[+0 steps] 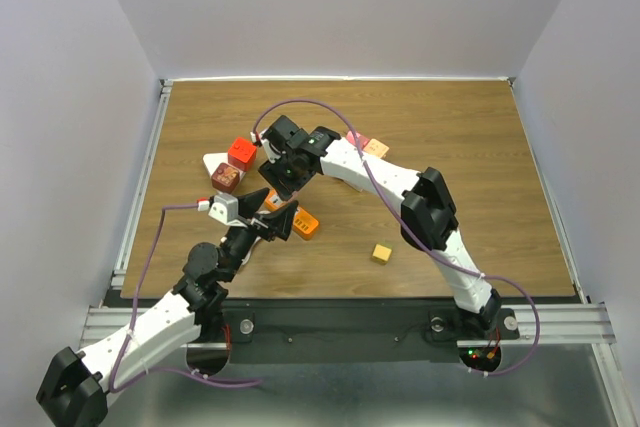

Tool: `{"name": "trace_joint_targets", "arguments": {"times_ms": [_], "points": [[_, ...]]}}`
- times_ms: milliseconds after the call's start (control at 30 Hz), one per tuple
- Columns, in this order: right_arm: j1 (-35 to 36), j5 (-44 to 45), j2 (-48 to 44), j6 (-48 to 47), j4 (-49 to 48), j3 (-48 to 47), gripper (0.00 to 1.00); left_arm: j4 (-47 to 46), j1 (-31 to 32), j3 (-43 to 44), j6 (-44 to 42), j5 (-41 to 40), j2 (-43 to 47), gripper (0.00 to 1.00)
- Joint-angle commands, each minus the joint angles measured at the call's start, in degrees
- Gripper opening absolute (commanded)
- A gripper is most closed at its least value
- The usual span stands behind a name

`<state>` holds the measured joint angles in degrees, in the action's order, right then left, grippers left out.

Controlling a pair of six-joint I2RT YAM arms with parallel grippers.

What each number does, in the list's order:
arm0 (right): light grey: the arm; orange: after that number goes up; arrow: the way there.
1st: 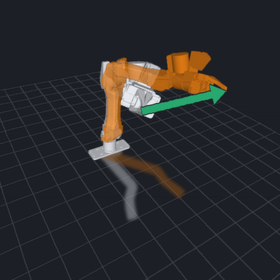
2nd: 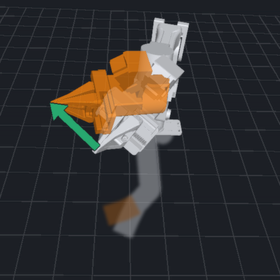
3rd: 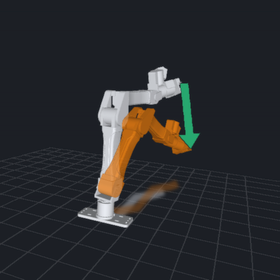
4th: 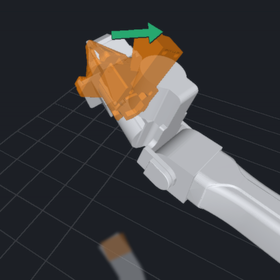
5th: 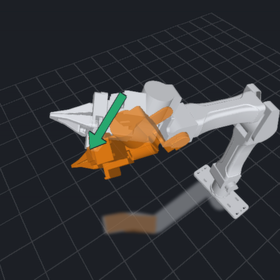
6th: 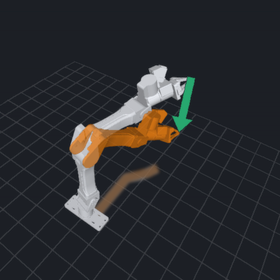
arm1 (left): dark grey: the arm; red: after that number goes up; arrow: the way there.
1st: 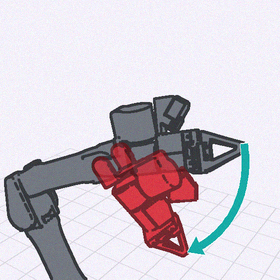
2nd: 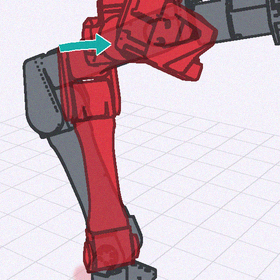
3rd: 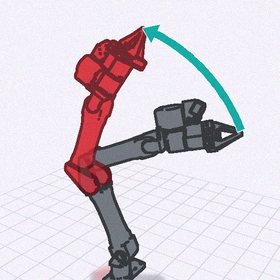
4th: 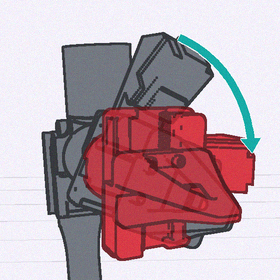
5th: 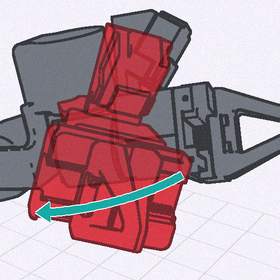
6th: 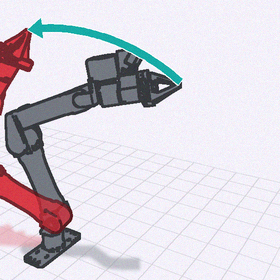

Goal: Insert the plug

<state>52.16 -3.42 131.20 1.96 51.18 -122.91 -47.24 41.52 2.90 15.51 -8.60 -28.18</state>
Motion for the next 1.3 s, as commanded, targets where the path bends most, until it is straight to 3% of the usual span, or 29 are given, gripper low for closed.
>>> {"name": "trace_joint_targets", "arguments": {"times_ms": [0,333,600,767,1267], "points": [[0.1,-0.5,-3.0,0.0,-2.6,0.1,0.62,-2.7,-0.2,-1.6,-0.5,0.1,-0.2,0.99],[-0.4,-1.6,-2.2,-0.3,-2.7,0.5,0.59,-2.5,-0.2,-1.9,-0.4,0.0,0.9,0.99],[-0.7,-3.5,-0.8,-0.9,-2.7,0.1,0.38,-0.9,-0.2,-2.6,-0.1,-1.5,6.0,0.99],[-0.8,-4.1,-0.1,-1.3,-2.6,-1.1,0.31,0.5,-0.2,-4.0,0.2,-2.9,9.5,0.99],[-0.8,-4.9,4.9,-4.3,-0.7,-7.6,0.29,-0.3,-0.2,-3.9,0.2,-2.0,7.7,0.99]]}}
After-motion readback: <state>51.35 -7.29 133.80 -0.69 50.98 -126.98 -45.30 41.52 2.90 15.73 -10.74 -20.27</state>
